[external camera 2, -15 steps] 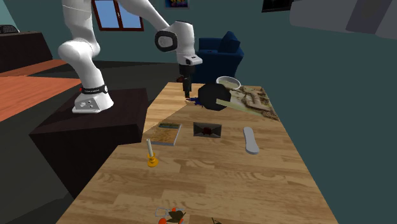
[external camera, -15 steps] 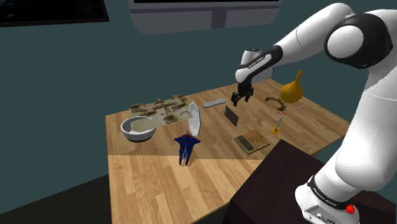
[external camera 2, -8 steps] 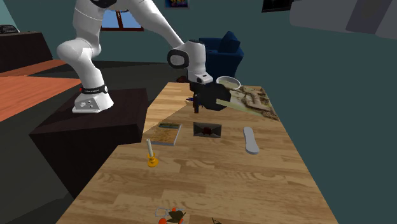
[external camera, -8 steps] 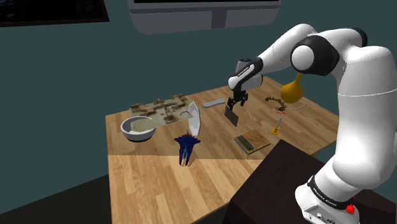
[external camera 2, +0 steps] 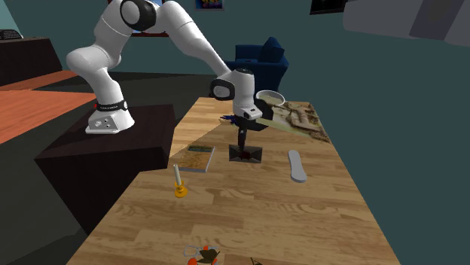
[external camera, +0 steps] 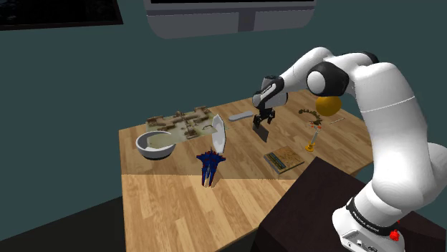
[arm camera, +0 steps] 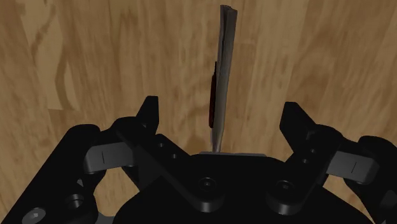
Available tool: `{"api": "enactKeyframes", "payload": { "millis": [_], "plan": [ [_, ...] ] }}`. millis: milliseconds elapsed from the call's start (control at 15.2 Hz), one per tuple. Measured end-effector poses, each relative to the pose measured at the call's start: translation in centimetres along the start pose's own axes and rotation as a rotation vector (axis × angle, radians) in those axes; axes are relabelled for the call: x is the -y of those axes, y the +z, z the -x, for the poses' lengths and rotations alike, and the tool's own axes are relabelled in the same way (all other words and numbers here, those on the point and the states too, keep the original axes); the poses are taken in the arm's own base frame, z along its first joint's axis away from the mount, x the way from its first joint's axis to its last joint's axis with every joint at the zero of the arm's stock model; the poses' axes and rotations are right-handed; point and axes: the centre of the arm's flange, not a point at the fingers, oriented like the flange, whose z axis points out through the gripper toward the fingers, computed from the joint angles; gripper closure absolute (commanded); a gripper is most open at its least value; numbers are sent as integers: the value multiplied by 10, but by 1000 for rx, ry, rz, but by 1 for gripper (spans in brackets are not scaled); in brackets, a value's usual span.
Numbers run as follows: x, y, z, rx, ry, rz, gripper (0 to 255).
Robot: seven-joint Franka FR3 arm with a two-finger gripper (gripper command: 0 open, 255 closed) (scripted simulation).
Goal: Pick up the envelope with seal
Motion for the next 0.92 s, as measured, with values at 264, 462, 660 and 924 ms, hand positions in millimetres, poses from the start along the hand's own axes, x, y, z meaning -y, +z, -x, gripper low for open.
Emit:
{"api": "enactKeyframes", "payload": {
  "millis": [264, 462, 660, 924],
  "plan": [
    [0, 22, -2, 0, 0, 0, 0],
    [0, 34, -1, 0, 1, 0, 255],
    [0, 35, -1, 0, 1, 0, 255],
    [0, 35, -1, 0, 0, 0, 255]
  ]
}}
